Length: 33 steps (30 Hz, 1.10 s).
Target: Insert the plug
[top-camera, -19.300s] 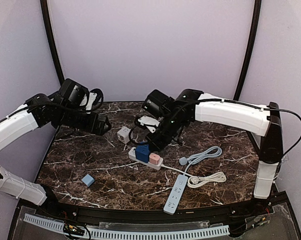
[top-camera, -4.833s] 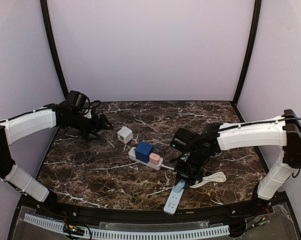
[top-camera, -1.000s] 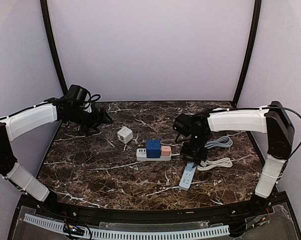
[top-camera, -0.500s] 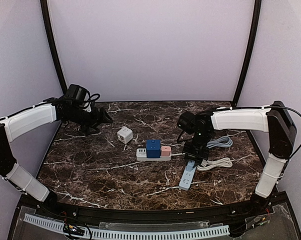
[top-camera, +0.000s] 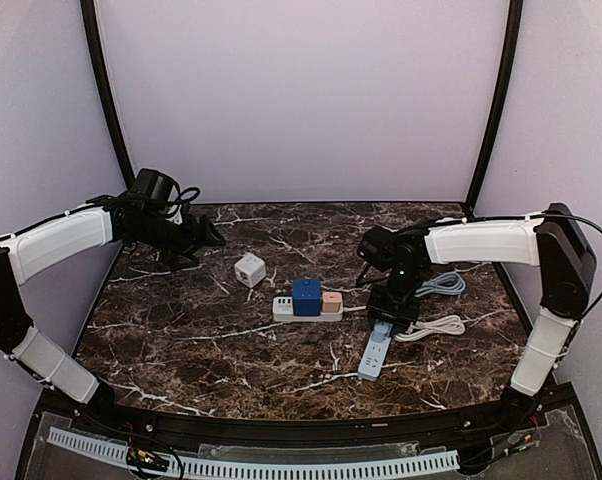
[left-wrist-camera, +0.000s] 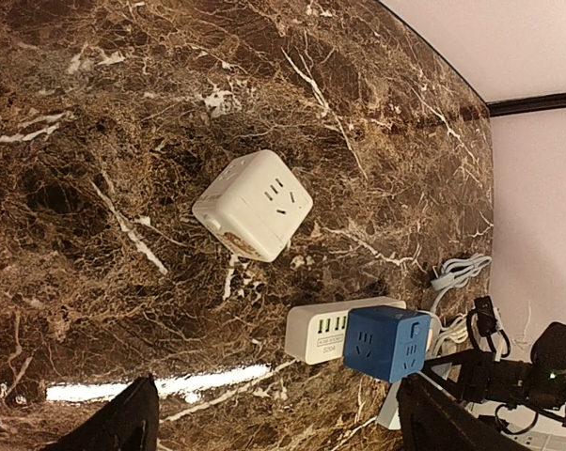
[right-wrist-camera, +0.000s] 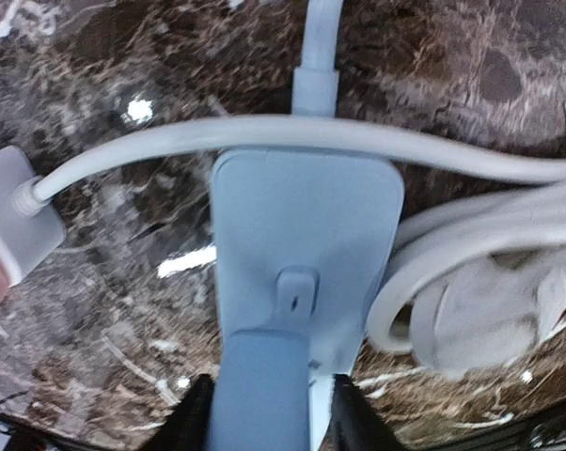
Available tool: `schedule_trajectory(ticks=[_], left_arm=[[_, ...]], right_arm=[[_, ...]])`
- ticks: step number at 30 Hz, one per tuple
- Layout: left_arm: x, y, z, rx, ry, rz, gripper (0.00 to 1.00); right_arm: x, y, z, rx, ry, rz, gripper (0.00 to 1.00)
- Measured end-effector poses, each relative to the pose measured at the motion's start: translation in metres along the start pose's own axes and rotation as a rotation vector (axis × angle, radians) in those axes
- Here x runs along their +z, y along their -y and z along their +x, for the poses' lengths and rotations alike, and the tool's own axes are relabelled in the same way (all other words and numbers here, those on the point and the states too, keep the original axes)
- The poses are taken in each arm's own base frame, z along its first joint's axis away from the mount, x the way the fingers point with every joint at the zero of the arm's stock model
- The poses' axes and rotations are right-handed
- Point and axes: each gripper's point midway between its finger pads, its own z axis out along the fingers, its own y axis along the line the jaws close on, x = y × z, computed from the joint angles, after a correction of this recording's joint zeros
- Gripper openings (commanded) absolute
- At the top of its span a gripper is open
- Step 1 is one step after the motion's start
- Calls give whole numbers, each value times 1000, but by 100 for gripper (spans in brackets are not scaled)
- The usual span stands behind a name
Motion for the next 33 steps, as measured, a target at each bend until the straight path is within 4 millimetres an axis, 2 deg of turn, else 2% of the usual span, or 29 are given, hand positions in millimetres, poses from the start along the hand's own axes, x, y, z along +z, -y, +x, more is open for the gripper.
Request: schedule_trajectory(ticks=[3,6,12,16,22,33], left_arm=[[0,0,0,1,-1,-1,88],[-2,0,0,2,1,1,88],[-8,4,-1,12,14,11,89],[-12,4,-1,18,22,11,91],[-20,-4,-4,34,40,-26,98],[-51,-24,-20,153,96,-148,99]], right_arm=[[14,10,-8,19,14,43,67],[17,15,-15,21,41,78,74],[1,11,-26,22,98,87,84],[-11,6,-30,21,126,73,96],[-40,3,-32,-4,168,25,99],[-123,1,-30,-100,307,-122,99]])
